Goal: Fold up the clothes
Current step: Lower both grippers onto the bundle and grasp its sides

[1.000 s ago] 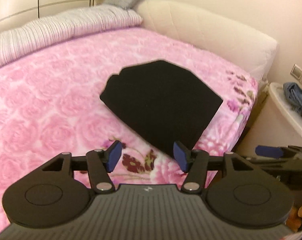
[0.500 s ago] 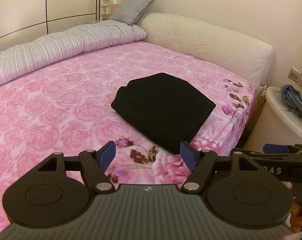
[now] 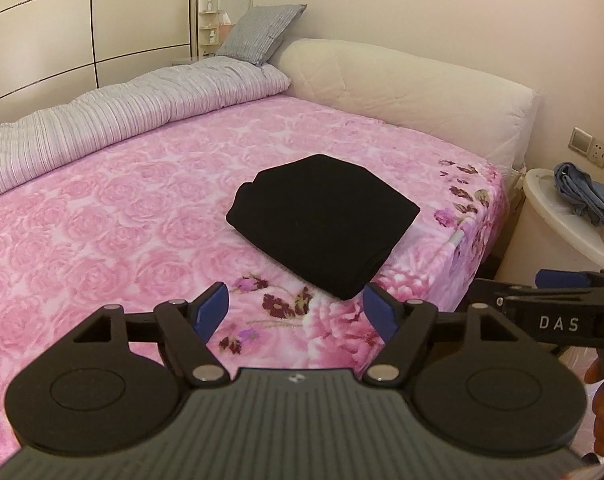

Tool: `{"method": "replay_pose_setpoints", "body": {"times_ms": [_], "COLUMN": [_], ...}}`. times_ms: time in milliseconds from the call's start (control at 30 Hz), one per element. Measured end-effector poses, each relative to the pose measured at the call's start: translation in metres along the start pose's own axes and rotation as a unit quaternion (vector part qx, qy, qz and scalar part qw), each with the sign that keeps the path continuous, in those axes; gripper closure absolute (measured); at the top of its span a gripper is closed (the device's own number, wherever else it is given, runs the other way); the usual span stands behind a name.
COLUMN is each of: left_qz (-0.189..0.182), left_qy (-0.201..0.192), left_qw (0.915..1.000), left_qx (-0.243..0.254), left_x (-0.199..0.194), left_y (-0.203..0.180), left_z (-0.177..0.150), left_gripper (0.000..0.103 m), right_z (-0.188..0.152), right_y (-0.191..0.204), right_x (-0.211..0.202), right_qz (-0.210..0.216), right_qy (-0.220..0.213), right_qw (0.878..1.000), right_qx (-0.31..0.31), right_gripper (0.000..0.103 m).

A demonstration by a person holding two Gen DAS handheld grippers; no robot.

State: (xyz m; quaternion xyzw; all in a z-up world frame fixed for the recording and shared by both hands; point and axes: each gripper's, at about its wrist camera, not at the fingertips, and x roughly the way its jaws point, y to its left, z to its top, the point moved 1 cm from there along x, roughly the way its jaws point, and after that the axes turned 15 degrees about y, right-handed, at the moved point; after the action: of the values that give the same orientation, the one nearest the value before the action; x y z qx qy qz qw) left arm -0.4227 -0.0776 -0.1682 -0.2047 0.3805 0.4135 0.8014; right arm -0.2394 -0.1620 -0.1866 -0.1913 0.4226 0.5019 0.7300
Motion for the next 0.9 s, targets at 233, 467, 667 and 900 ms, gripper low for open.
{"method": "replay_pose_setpoints", "body": {"times_ms": [233,467,667,900], "left_qz": [-0.004,-0.073,-0.249,-0.333], "left_qy": [-0.003,0.022,0.058,0.078], "left_qw": [0.9999,0.9969,0.9500,0.8756], "left_qx": [0.015,-0.018,-0.178,-0.341], "left_x": [0.000,0.026,0.087,0.176], "left_y": [-0.004,0.016,0.073,0.122], "left_z": [0.004,0.010,0.018,0.031], "left_gripper": [0.031,0.029,0.030,0.030], "right_z": [-0.001,0.002,0.009,0.032], "right_y": [-0.001,-0.007,-0.042,-0.084], "right_x": [-0.005,0.010,0.051,0.132], "right_qz": [-0.001,-0.003,0.141,0.286], "right_qy": [-0.007,0.005,0.034,0.050], "right_qw": [1.000,1.000,0.983,0.926], "right_qx": [0.005,0.018,0.110,0.243], "right_gripper": [0.014,0.014,0.014,0.013]}}
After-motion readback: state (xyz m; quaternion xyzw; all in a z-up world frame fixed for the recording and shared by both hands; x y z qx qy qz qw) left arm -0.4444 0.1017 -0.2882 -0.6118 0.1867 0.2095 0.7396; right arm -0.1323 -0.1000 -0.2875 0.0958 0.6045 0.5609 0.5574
